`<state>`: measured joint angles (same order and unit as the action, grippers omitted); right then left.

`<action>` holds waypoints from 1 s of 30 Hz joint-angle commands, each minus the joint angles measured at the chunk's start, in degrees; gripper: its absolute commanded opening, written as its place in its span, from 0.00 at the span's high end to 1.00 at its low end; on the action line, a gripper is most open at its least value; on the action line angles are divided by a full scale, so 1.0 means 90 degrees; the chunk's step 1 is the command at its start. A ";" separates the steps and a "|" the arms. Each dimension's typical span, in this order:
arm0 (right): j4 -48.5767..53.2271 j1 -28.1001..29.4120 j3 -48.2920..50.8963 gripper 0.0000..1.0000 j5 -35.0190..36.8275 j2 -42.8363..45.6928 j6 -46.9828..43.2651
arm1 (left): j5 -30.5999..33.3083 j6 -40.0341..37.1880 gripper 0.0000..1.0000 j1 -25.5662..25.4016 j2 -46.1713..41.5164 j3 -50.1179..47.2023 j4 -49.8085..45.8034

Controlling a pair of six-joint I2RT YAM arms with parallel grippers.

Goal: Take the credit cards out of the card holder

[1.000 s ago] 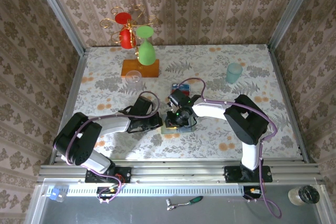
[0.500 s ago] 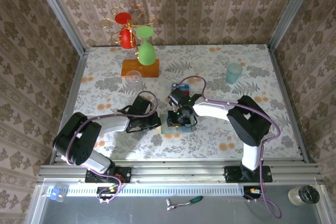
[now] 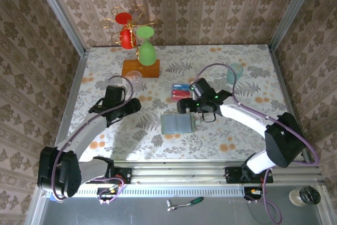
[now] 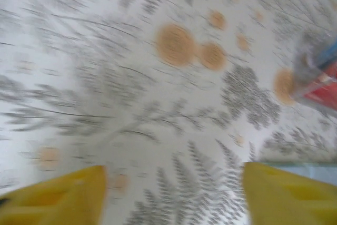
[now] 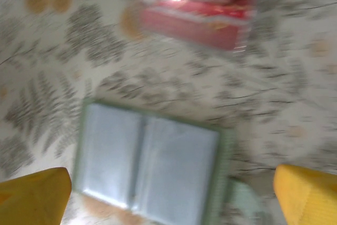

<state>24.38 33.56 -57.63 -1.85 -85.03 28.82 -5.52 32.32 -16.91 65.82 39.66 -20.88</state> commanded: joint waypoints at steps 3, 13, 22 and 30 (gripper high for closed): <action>-0.0143 -0.0803 0.0431 0.00 0.1392 0.0517 -0.0868 | 0.1343 -0.1137 0.00 0.0732 -0.0343 0.0156 -0.0686; -0.2554 -0.1972 0.1410 0.00 0.2644 0.0630 -0.2761 | 0.3754 -0.2749 0.00 0.1048 -0.0423 -0.0958 0.2290; -0.5642 -0.2838 0.2470 0.00 0.2451 -0.0159 -0.3170 | 0.2223 -0.3572 0.00 0.1663 0.0394 -0.2489 0.6471; -0.7582 -0.3299 0.3610 0.00 0.1490 -0.0005 -0.3050 | 0.0703 -0.3323 0.00 0.2268 0.1827 -0.2365 0.8252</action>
<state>-32.91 5.02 -27.88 15.86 -86.32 1.65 8.25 2.55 2.22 78.70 17.56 42.85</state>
